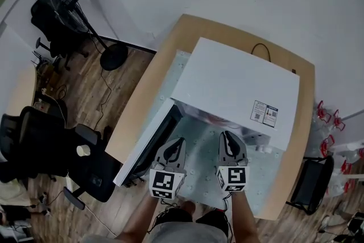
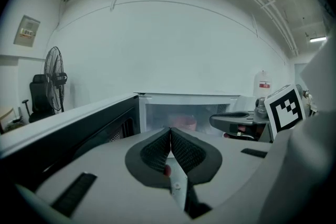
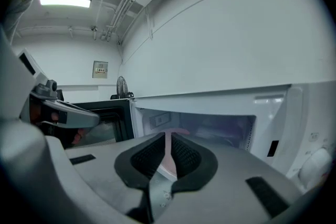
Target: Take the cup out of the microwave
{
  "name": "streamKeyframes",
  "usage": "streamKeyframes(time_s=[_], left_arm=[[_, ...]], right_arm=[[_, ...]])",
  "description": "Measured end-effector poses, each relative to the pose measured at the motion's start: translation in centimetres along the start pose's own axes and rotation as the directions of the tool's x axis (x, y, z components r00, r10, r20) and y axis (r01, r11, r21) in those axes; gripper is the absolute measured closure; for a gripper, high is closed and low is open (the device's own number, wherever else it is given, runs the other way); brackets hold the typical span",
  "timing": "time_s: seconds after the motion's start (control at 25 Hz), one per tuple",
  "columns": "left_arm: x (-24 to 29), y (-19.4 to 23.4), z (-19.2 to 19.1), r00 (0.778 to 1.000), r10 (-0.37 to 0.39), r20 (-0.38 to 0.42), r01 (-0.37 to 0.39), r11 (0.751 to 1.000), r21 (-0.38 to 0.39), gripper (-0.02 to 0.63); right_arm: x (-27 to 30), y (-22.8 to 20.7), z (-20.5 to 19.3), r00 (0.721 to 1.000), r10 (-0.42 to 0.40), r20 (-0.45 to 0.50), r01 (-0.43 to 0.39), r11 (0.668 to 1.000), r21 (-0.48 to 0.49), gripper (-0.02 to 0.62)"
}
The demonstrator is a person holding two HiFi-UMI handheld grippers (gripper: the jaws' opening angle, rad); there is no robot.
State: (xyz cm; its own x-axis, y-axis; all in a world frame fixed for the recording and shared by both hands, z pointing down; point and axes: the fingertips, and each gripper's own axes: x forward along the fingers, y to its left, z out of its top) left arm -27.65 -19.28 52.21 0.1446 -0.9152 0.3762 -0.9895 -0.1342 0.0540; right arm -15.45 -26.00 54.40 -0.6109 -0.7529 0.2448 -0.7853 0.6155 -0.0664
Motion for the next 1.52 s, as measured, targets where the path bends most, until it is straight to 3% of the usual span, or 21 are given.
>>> streamKeyframes(time_s=[0.12,0.36,0.56,1.16,1.52], left_arm=[[0.5,0.2,-0.4,1.0,-0.007,-0.007,0.007,1.0,-0.007,0.583],[1.1,0.0,-1.0,0.999,-0.03,-0.024,0.03,0.999,-0.012,0.583],[1.5,0.3,-1.5,0.999,-0.031,-0.039,0.03,0.999,-0.024,0.583],[2.6,0.7,-2.4,0.998,-0.039,-0.056,0.037,0.999,-0.037,0.583],[2.2,1.1,-2.3,0.998,-0.021,-0.053,0.019,0.999,-0.038,0.583]], right_arm=[[1.3,-0.1,-0.5,1.0,-0.001,-0.008,0.001,1.0,0.01,0.556],[3.9,-0.4,-1.3,1.0,-0.007,-0.023,0.009,0.997,0.071,0.327],[5.9,-0.5,-2.3,0.998,-0.016,-0.06,0.018,0.999,0.041,0.251],[9.1,-1.0,-3.4,0.994,-0.028,-0.106,0.031,0.999,0.029,0.236],[9.2,-1.2,-3.4,0.993,-0.026,-0.113,0.028,0.999,0.017,0.261]])
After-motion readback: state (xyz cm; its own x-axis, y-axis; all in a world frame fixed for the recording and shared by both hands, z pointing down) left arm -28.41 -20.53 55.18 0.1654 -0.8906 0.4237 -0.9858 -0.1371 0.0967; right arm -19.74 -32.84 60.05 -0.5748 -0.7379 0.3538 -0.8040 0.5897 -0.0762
